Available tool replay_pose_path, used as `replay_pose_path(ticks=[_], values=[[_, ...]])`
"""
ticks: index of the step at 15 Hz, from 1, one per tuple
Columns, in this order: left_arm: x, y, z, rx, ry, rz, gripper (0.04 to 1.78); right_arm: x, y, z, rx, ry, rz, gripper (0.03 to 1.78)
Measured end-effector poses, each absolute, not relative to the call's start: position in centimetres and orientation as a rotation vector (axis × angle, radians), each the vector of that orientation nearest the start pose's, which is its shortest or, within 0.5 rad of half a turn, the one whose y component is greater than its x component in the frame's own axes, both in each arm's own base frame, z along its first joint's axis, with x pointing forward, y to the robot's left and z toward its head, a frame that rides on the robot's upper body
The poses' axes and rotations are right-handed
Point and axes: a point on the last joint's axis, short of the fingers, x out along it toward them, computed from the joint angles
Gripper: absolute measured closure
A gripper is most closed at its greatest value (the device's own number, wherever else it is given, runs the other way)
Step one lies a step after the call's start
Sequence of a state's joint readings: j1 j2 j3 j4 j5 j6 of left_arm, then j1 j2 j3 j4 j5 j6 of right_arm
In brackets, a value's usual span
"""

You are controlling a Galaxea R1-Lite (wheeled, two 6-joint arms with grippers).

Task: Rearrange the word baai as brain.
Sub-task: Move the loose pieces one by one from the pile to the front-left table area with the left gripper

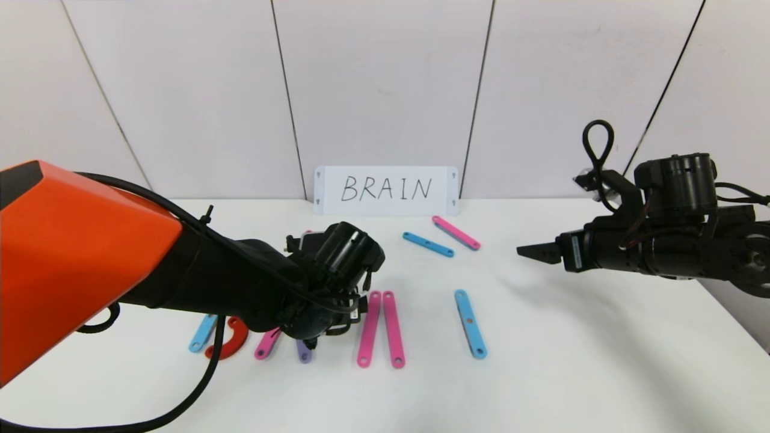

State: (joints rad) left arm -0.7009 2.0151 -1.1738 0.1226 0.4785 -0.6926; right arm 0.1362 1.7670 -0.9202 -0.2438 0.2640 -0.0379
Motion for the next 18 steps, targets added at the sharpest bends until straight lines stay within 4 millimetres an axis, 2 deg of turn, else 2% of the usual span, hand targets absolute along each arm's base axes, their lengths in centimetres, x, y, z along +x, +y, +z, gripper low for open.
replay_pose_path(ticks=[6,18], values=[[28.0,-22.3,11.0,-0.121,0.822,0.070,0.08,31.1,4.8,15.6,0.003,0.599,0.398,0.07],[26.7,-22.6,10.9,-0.106,0.841,0.043,0.08,31.2,4.7,15.6,0.004,0.595,0.391,0.07]])
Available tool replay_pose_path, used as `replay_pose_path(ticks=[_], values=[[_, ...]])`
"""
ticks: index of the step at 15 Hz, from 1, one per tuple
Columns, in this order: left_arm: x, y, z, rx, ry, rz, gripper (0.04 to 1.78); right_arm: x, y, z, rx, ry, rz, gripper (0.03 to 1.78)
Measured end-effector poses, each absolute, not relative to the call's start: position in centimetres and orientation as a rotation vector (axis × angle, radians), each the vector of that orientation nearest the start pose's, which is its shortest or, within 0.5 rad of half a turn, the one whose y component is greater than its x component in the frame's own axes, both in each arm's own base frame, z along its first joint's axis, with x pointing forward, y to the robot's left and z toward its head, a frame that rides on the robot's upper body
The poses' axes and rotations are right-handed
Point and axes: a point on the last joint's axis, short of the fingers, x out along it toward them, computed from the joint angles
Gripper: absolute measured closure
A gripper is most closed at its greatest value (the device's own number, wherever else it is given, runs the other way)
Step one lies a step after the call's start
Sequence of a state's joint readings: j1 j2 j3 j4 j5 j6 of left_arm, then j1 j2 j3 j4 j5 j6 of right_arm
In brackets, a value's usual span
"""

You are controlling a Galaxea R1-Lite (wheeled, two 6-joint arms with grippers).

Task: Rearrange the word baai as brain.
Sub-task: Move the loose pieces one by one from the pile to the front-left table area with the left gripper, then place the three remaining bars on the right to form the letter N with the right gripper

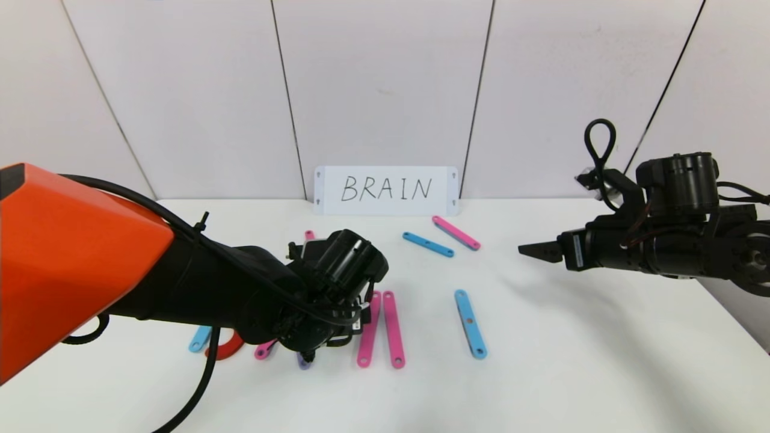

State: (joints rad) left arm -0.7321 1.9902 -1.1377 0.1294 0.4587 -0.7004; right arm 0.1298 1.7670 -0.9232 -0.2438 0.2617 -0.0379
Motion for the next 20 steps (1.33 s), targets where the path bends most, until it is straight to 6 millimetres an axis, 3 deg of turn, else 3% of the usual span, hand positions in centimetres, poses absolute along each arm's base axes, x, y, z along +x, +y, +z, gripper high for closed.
replay_pose_path(ticks=[5,10,16,20], values=[[26.6,-22.0,12.1,-0.083,0.815,0.028,0.08,31.2,4.7,15.7,0.003,0.595,0.392,0.07],[27.4,-19.0,13.2,-0.093,0.881,-0.079,0.08,31.2,4.7,15.7,0.003,0.595,0.392,0.07],[27.4,-16.4,13.1,-0.120,0.929,-0.102,0.08,31.1,4.7,15.6,0.002,0.596,0.393,0.07],[27.1,-15.8,12.9,-0.126,0.944,-0.096,0.08,31.1,4.8,15.6,0.001,0.597,0.394,0.07]])
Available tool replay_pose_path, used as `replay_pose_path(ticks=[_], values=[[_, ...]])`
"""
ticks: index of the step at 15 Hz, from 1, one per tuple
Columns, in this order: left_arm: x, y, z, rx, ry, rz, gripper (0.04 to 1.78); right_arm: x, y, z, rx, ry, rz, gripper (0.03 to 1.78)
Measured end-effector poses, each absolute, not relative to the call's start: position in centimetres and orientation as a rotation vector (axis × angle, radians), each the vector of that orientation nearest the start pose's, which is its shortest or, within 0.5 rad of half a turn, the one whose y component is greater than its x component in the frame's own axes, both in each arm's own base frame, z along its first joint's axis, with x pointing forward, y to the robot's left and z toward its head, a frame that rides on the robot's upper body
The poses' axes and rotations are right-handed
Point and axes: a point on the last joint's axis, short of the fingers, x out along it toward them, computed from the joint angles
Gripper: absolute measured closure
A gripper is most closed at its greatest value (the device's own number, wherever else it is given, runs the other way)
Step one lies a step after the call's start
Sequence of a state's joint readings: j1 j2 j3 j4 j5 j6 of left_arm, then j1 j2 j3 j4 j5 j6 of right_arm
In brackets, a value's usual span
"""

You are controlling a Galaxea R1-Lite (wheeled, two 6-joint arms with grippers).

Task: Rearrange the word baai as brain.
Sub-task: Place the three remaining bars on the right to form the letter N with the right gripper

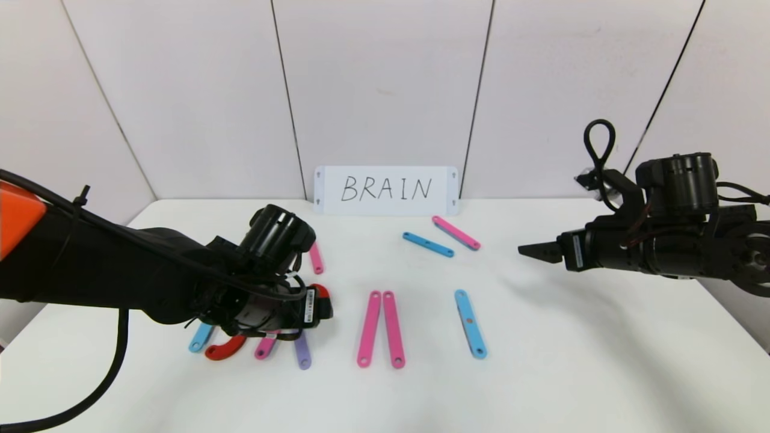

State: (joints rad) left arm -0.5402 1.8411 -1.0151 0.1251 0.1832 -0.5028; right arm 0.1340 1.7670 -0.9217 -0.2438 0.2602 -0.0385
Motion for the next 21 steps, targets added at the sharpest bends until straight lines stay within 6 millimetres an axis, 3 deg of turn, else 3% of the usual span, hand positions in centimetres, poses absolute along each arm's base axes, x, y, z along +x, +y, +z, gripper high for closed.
replay_pose_path(ticks=[13,21], values=[[27.1,-15.9,12.0,-0.141,0.991,-0.126,0.08,31.1,4.8,15.6,0.000,0.598,0.394,0.07],[27.4,-15.3,13.2,-0.157,0.947,-0.113,0.08,31.2,4.8,15.4,-0.001,0.603,0.392,0.07]])
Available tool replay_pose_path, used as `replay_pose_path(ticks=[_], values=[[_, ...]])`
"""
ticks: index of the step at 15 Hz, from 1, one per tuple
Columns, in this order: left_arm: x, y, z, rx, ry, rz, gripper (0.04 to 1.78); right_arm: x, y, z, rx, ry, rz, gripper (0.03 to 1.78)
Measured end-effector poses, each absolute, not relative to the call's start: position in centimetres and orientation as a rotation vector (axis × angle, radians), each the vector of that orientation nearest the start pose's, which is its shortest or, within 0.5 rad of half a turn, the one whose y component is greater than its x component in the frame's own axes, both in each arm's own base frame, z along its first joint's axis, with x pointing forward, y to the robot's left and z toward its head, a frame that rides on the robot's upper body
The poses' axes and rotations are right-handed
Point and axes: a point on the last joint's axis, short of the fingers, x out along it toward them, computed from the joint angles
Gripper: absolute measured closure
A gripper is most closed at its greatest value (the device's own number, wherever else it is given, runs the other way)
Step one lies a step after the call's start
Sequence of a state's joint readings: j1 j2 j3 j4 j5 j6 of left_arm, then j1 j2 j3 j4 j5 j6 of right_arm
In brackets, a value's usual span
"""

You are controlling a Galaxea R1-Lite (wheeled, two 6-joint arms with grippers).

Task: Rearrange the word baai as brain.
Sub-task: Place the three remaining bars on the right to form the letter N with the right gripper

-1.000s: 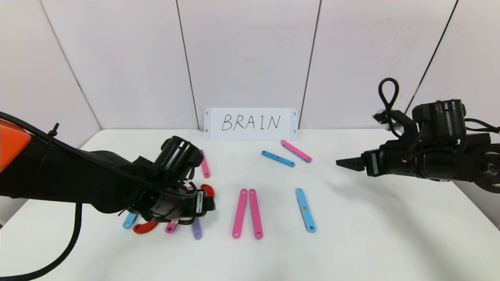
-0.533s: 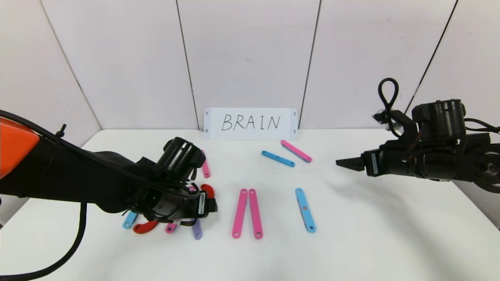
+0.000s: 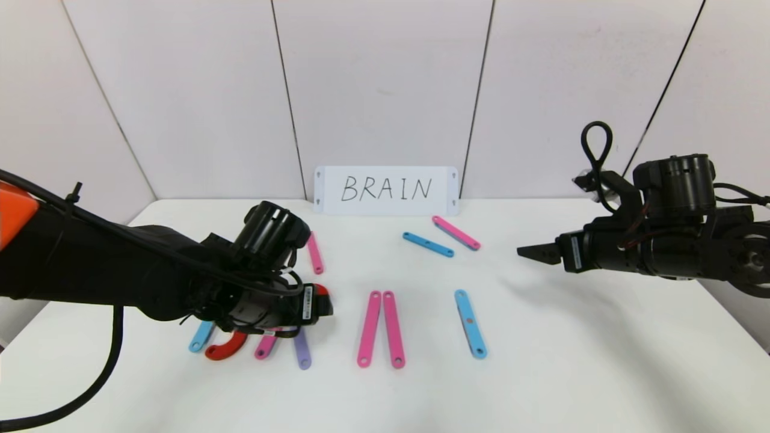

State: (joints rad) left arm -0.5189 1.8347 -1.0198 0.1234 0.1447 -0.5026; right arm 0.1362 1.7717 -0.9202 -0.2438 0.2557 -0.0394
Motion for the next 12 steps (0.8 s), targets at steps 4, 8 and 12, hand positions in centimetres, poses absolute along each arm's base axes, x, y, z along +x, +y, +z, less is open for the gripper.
replay_pose_path(ticks=[4,8,12], values=[[27.7,-15.0,12.6,-0.144,0.965,-0.096,0.08,31.2,4.8,15.4,-0.001,0.603,0.392,0.07],[27.9,-15.0,11.9,-0.142,0.986,-0.089,0.08,31.2,4.8,15.4,-0.001,0.604,0.390,0.07],[28.1,-15.1,11.5,-0.140,0.998,-0.088,0.08,31.2,4.8,15.4,-0.001,0.604,0.389,0.07]])
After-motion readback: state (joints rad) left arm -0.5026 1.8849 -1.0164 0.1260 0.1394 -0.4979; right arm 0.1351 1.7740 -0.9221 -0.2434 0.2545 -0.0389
